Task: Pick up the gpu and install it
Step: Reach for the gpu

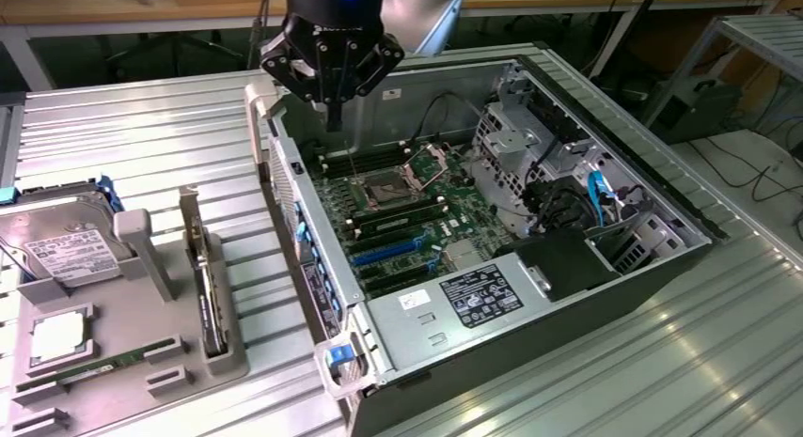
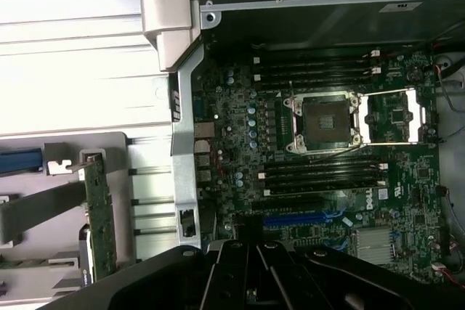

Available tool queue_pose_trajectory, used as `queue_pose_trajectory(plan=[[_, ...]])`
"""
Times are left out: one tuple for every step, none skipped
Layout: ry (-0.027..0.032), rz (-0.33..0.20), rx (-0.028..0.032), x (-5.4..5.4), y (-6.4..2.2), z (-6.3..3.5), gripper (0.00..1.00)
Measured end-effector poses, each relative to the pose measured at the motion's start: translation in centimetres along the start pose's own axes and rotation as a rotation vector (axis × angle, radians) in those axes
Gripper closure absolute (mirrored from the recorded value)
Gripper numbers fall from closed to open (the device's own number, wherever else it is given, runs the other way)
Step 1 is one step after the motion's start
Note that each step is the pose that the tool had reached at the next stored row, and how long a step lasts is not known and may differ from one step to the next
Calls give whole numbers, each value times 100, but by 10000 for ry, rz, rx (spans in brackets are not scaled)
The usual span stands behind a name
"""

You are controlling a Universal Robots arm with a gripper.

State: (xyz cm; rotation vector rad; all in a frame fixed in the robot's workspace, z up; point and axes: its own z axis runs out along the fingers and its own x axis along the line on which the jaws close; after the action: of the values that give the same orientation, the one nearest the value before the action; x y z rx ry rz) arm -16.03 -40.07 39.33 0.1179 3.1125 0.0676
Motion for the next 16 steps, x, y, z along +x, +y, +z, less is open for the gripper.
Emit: queue_pose_trajectory(plan=[[0,0,0,7,-1,0,89],[0,0,0,13,-2,0,89],[1,1,1,22,-3,-1,89],[0,0,0,29,-4,-1,89],[0,0,0,37,-5,-1,89],[1,0,0,48,-6,-2,89],[0,0,0,56,-7,-2,89],[0,0,0,66,-9,-2,89],[0,1,0,76,-10,-3,89],[1,0,0,85,-11,-3,89],[0,1,0,95,-13,-3,89],[1,1,0,104,-14,-3,89],[0,0,0,113,-16,-4,89],[0,1,0,123,-18,-4,89],[0,1,0,135,-21,-4,89],[0,0,0,147,-25,-5,89]])
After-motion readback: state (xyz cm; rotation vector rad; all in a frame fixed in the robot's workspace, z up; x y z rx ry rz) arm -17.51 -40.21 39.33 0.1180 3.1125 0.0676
